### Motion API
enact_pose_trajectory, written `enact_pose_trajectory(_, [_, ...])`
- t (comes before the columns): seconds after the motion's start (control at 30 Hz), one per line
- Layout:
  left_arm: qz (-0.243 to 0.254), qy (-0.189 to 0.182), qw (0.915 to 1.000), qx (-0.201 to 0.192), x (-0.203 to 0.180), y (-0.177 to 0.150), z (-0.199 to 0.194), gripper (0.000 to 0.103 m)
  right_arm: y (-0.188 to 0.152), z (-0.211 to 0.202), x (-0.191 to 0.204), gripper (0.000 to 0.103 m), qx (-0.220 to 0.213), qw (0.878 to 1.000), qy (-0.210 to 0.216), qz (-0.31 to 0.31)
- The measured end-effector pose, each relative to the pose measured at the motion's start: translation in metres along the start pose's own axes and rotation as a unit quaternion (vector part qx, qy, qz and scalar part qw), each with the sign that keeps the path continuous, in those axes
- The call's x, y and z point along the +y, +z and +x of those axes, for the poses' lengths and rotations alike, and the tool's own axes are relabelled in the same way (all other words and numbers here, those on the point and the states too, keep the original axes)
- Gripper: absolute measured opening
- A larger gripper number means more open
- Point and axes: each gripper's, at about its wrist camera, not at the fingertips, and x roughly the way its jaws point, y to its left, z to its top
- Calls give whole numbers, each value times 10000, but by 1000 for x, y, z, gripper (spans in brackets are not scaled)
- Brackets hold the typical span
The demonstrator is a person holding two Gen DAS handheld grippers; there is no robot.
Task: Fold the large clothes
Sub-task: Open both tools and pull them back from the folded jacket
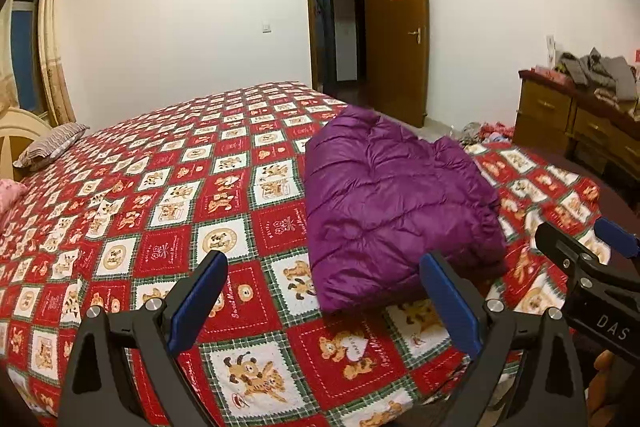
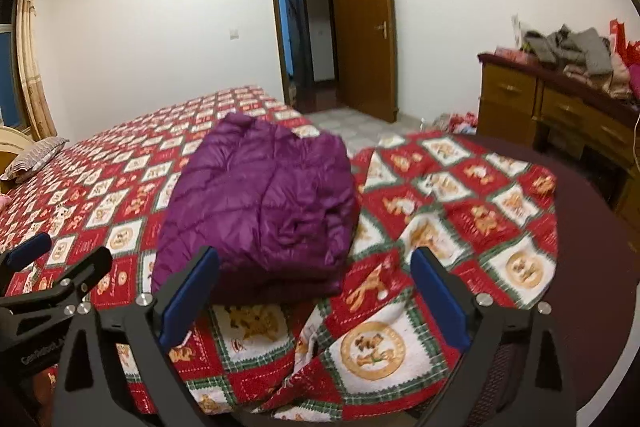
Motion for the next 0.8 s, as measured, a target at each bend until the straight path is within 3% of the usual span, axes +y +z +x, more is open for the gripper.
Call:
enact_pose_trajectory(0.47, [-70, -357, 9974, -628, -6, 10, -49, 98, 16, -37, 5, 100, -681, 9976, -107, -17])
enact_pose_trajectory(0.8, [39, -240, 9891, -1450, -12, 23, -98, 98, 31, -79, 2, 103, -1509, 9884, -147, 92])
